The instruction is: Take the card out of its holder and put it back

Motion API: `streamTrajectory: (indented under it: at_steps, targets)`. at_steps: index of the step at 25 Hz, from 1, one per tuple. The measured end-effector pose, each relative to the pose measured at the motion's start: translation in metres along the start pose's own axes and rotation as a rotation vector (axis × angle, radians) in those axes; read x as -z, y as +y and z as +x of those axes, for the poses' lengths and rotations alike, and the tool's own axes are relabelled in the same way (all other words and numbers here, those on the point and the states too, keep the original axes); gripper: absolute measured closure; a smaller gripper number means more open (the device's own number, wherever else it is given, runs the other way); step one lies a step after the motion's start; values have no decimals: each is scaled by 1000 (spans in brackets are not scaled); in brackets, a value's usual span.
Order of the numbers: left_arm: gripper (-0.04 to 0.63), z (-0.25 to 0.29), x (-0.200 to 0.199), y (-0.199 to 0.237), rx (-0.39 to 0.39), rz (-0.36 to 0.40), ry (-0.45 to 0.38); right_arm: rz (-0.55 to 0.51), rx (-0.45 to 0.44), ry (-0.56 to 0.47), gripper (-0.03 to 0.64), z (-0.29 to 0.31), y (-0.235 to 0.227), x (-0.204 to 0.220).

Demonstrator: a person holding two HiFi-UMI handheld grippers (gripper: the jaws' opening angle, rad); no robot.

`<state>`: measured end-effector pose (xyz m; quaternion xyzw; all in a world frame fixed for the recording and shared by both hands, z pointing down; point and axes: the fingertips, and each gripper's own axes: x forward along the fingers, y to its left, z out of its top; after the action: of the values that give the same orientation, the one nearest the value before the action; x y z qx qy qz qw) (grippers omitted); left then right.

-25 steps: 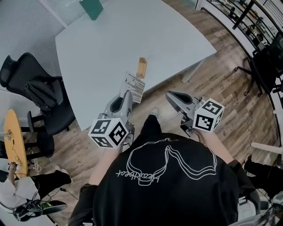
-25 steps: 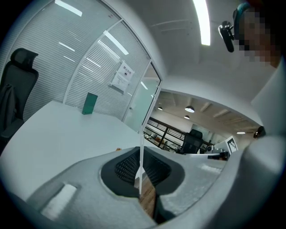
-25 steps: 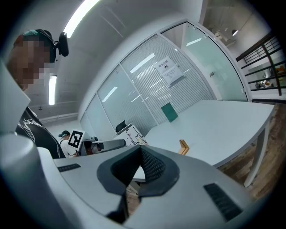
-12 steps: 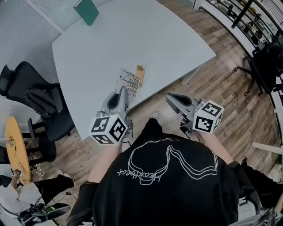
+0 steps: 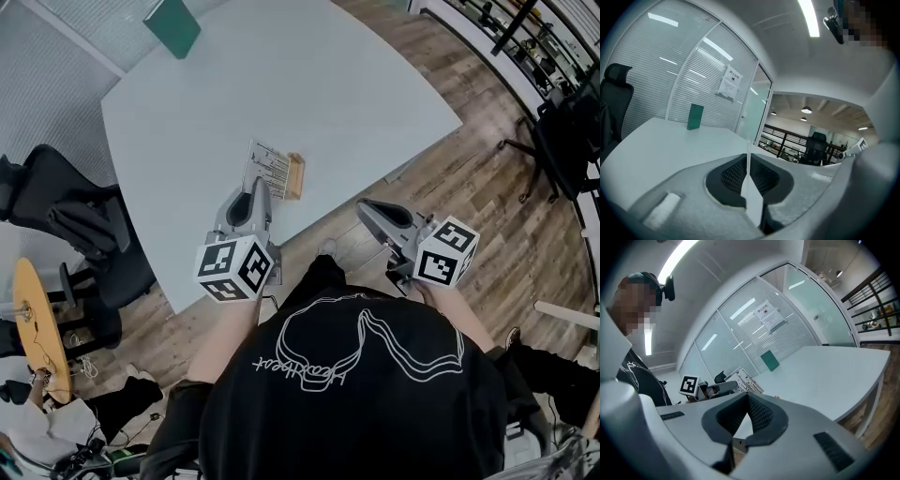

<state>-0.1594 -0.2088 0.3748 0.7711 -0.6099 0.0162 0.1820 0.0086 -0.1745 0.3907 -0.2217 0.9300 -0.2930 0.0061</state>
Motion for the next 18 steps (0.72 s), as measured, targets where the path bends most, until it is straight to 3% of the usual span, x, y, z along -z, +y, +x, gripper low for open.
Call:
streamTrajectory:
  at_steps: [18]
  targets:
    - [570, 56, 37, 27, -72, -48, 74, 75, 65, 15, 607, 5, -47, 9]
